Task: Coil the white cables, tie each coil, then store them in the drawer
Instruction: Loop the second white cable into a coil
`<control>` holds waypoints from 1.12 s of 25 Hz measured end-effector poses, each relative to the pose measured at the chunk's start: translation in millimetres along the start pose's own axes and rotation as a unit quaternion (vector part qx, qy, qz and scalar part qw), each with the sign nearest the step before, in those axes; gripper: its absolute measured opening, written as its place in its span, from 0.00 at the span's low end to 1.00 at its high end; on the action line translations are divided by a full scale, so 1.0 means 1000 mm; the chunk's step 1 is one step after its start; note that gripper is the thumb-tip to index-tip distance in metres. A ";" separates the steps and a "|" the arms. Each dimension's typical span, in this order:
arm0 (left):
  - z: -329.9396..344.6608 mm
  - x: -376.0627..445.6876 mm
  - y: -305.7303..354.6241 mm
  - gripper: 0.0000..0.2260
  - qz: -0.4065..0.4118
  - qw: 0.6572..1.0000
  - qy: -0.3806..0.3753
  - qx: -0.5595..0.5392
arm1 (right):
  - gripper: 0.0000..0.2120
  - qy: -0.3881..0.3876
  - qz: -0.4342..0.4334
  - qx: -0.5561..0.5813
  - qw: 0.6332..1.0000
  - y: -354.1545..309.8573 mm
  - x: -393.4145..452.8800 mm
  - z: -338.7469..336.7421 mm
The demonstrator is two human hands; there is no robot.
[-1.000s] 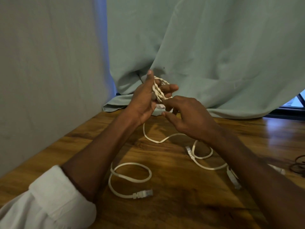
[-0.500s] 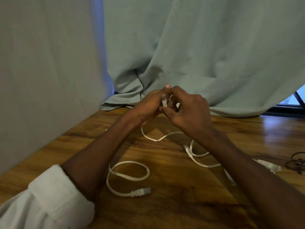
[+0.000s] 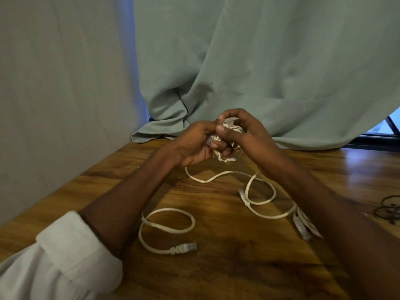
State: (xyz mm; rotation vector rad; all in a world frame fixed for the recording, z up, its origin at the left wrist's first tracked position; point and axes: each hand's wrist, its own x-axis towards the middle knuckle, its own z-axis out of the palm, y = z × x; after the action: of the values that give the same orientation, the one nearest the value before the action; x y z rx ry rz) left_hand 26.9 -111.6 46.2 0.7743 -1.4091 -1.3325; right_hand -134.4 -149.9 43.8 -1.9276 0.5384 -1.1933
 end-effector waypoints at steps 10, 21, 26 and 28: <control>0.013 0.006 -0.002 0.15 0.013 0.985 0.013 -0.170 | 0.03 0.126 -0.037 0.069 0.989 0.000 0.002 0.009; 0.011 0.013 -0.002 0.06 0.117 0.982 0.119 -0.087 | 0.13 0.093 -0.111 -0.122 0.982 0.001 0.004 0.006; 0.000 0.011 0.001 0.10 0.114 0.981 0.131 -0.085 | 0.49 -0.065 -0.192 -0.393 0.897 -0.002 0.004 -0.008; -0.003 0.011 0.000 0.08 0.108 0.984 0.114 -0.087 | 0.47 -0.038 -0.193 -0.411 0.890 -0.001 0.003 -0.008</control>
State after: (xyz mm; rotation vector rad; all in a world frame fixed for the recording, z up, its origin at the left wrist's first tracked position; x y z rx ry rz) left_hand 26.6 -122.4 48.8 0.6167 -1.1429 -1.1415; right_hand -139.9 -154.5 48.5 -2.9017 0.7134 -1.2264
